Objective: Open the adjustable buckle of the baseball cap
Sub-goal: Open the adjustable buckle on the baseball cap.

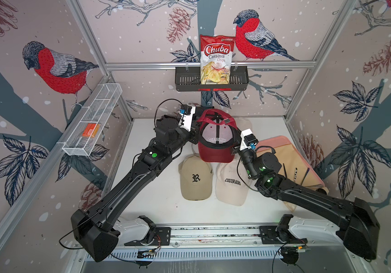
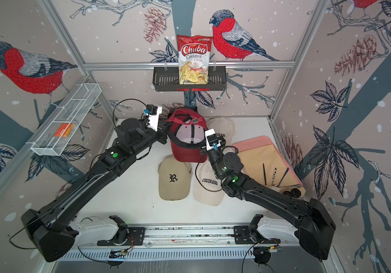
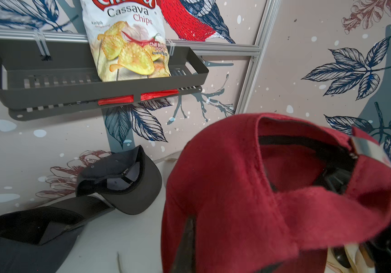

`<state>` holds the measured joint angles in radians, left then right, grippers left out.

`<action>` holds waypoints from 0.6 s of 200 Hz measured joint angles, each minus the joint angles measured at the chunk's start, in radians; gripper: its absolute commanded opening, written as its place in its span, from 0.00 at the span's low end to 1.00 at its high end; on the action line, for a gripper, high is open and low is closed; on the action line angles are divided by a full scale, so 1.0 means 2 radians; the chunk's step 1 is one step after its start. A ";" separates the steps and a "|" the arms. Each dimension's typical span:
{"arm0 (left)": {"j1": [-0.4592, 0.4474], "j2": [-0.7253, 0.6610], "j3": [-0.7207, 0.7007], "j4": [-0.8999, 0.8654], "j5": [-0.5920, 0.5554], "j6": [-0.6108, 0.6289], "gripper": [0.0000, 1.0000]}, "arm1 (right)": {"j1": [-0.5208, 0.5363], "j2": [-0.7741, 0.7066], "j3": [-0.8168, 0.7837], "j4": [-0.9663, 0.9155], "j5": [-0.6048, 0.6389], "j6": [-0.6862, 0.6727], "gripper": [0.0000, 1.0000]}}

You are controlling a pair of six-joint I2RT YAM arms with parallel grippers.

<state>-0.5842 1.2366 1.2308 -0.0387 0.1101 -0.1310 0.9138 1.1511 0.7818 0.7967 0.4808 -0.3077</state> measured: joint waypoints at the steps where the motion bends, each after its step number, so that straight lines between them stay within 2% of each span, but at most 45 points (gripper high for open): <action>1: 0.000 0.000 -0.001 0.001 0.001 0.000 0.06 | 0.000 0.000 0.001 -0.001 0.000 0.000 0.00; 33: 0.000 0.017 -0.017 0.019 0.042 -0.015 0.23 | -0.005 -0.005 0.019 -0.035 -0.002 0.022 0.00; 71: 0.000 0.027 -0.033 0.038 0.088 -0.027 0.34 | -0.026 0.000 0.080 -0.123 -0.001 0.077 0.00; 120: 0.000 0.014 -0.066 0.053 0.116 -0.036 0.45 | -0.042 0.013 0.100 -0.198 -0.004 0.129 0.00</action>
<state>-0.5838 1.2648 1.0996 0.0666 0.3412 -0.2024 0.8299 1.1774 0.9821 0.4011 0.4725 -0.0505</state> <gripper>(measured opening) 0.426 0.061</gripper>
